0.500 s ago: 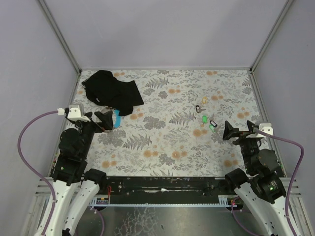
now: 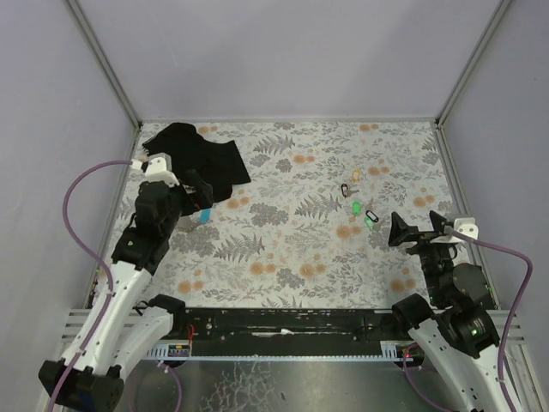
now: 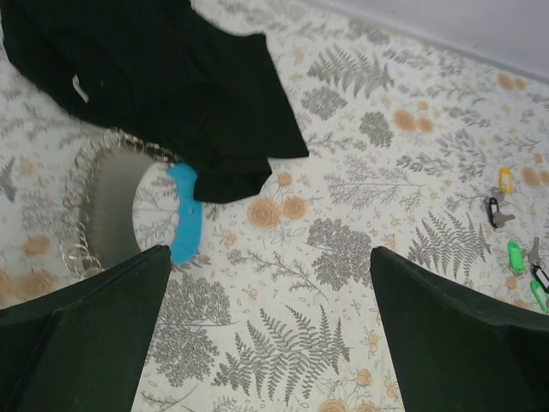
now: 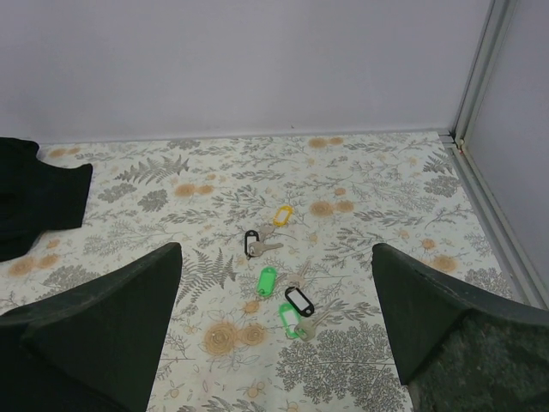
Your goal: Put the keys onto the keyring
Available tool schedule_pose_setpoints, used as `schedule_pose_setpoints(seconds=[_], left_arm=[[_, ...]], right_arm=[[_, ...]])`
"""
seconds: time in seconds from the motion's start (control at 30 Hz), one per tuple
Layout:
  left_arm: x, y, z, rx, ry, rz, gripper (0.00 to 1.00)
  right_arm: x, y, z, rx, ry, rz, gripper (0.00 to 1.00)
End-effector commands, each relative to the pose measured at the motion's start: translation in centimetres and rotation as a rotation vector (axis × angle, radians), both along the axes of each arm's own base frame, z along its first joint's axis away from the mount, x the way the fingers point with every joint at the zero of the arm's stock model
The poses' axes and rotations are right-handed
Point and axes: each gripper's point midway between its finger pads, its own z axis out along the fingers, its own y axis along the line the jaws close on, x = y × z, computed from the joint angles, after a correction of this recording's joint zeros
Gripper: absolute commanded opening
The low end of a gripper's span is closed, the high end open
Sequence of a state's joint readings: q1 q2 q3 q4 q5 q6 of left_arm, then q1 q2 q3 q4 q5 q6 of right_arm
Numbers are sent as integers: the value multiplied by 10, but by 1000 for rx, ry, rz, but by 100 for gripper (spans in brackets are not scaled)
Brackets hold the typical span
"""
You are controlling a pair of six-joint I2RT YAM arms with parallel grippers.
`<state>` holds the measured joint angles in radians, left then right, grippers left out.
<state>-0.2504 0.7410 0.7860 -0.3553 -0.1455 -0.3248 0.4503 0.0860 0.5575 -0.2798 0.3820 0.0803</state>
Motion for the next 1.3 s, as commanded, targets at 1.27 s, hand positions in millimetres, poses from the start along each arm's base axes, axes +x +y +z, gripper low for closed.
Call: schedule_pose_setpoints(seconds=[1.27], left_arm=[[76,-14,-244,-358,563,145,97]], right_arm=[[-11,4,12,29,-85,53,99]])
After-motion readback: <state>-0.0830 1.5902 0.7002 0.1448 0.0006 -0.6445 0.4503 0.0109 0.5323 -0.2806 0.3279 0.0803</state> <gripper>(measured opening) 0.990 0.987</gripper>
